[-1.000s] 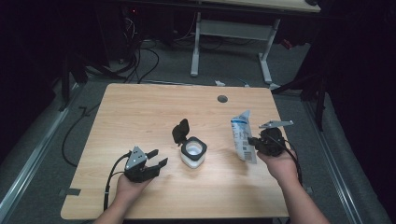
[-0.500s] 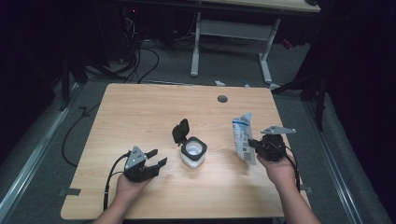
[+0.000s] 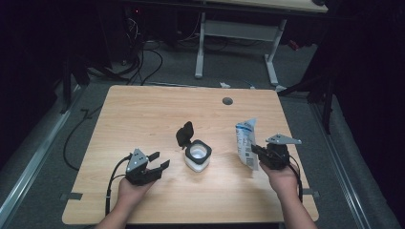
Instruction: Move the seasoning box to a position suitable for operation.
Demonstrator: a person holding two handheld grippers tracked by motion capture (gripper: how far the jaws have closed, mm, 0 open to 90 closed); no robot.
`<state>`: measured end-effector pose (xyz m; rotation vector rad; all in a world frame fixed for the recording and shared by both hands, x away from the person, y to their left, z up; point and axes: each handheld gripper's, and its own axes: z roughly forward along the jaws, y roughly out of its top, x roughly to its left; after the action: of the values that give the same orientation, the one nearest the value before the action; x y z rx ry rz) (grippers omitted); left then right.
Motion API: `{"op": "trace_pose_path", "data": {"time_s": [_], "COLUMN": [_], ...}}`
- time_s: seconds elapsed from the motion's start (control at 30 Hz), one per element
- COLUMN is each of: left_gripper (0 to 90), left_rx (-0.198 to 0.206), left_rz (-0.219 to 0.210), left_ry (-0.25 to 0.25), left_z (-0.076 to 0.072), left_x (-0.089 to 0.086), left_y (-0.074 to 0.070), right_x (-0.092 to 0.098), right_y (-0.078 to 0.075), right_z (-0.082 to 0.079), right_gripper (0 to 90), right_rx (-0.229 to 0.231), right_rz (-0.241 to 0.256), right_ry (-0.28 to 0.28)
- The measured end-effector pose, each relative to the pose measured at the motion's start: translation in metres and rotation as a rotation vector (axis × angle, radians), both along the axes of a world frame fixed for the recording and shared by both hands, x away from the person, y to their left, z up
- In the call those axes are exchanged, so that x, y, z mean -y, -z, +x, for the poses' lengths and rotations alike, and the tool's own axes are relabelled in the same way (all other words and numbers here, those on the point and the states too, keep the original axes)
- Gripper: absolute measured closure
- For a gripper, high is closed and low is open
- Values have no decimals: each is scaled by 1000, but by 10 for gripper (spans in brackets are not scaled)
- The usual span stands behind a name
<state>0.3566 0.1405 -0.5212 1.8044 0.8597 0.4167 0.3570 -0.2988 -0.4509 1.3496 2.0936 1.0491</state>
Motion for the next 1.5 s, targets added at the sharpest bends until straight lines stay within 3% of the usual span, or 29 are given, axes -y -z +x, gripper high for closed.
{"op": "trace_pose_path", "data": {"time_s": [0.23, 0.27, 0.33, 0.6, 0.67, 0.9, 1.17, 1.5], "left_gripper": [449, 450, 450, 461, 461, 438, 436, 435], "left_rx": [1, 3, 4, 4, -10, -8, -11, -3], "left_rz": [11, 30, 27, 56, 42, 78, 87, 80], "left_ry": [-15, -40, -49, -114, -127, -184, -208, -217], "left_z": [0, 0, 0, -1, -2, -12, -22, -31], "left_x": [-4, -6, -9, -32, -39, -57, -63, -72], "left_y": [-1, -3, -4, -8, -8, -1, 1, 0], "right_x": [1, 1, 0, -4, -4, -1, 7, 23], "right_y": [3, 6, 9, 20, 23, 29, 28, 30], "right_z": [-4, -5, -7, -13, -14, -22, -22, -13], "right_gripper": [898, 897, 898, 899, 899, 899, 899, 899], "right_rx": [46, 66, 79, 175, 187, 253, 269, 295], "right_rz": [30, 45, 50, 83, 85, 149, 156, 129], "right_ry": [5, 8, 13, 33, 39, 46, 39, 85]}}
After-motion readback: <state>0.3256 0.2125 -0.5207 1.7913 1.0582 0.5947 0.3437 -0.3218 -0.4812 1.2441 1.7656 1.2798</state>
